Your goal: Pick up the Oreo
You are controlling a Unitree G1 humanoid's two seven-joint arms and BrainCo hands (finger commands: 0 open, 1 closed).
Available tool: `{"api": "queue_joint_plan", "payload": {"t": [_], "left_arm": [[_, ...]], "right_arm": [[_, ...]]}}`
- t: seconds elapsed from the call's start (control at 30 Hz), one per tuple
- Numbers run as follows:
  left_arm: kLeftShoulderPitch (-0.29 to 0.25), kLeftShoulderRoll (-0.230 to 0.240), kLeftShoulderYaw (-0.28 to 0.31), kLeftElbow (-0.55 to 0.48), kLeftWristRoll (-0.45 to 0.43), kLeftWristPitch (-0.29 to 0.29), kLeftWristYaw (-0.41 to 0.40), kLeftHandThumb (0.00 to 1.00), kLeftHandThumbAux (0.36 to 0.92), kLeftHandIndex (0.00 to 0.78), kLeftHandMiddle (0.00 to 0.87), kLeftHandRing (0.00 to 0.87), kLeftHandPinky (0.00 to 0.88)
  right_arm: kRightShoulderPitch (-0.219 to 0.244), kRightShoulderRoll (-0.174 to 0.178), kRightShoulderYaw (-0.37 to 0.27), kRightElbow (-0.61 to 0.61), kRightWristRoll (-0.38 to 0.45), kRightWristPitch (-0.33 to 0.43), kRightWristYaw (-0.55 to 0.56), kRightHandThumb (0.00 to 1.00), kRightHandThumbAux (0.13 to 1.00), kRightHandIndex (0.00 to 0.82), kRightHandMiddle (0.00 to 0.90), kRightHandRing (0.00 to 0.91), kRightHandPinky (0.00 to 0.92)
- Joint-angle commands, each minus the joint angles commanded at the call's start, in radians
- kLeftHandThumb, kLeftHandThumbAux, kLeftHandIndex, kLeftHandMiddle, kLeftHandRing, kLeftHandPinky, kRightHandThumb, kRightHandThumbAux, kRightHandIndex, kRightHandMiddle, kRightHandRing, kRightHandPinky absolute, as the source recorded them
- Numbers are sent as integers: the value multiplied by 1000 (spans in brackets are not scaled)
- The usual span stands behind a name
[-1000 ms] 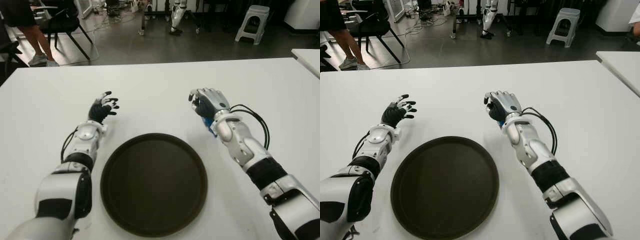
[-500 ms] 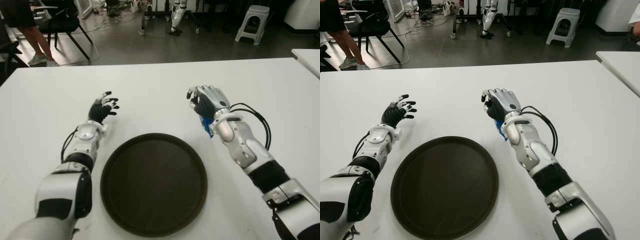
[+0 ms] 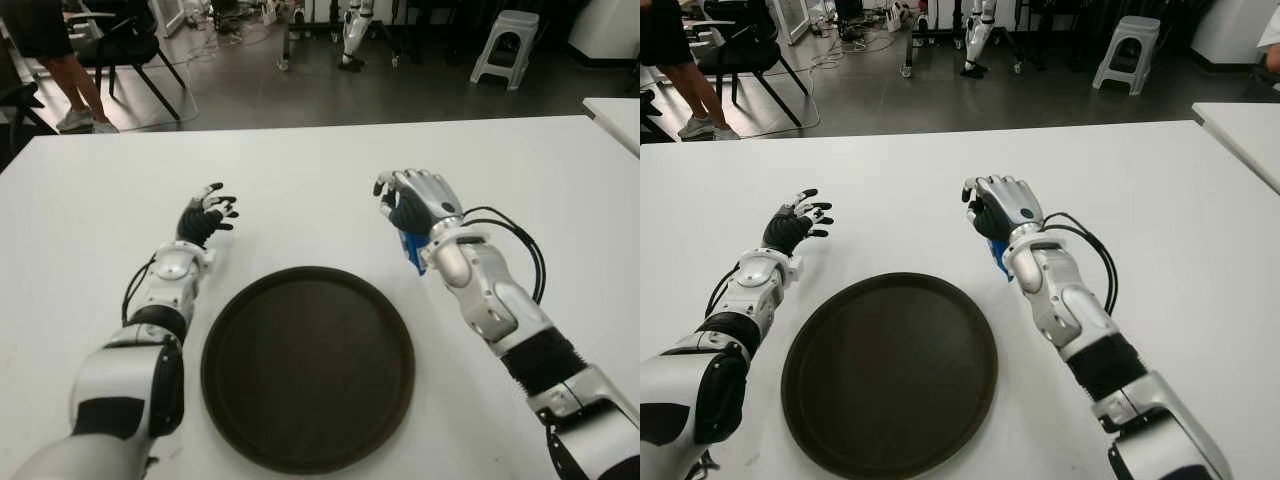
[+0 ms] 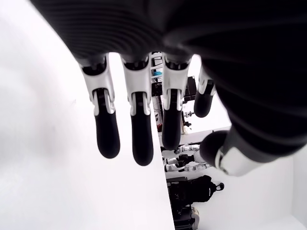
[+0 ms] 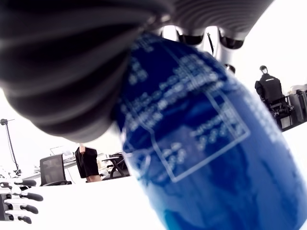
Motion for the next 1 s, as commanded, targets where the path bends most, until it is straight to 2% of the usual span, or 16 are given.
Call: {"api": "queue_joint_plan", "payload": {"t": [0.3, 0.47, 0.6, 0.77, 1.0], "left_arm": [[0, 0, -4, 0, 6, -6, 3, 486, 608, 150, 284, 342, 399], [0, 0, -5, 1, 6, -8, -1, 479, 608, 150, 287, 342, 400], [0, 1, -8, 1, 10, -13, 0, 483, 608, 154, 290, 345, 404], [-1, 2, -15, 2, 17, -15, 5, 472, 610, 156, 288, 345, 400], [-4, 0, -13, 4, 12, -7, 3, 473, 603, 153, 288, 347, 400]], "right_arm": [[38, -7, -11, -98, -8, -7, 20, 690, 737, 421, 596, 602, 606], [54, -12, -13, -146, -13, -1, 38, 689, 738, 420, 583, 587, 586], [95, -12, -16, -238, -25, 12, 52, 690, 738, 420, 568, 570, 567], [114, -6, -26, -263, -30, -5, 32, 690, 738, 420, 557, 558, 557], [138, -4, -35, -303, -35, -30, 30, 691, 737, 421, 575, 575, 587]]}}
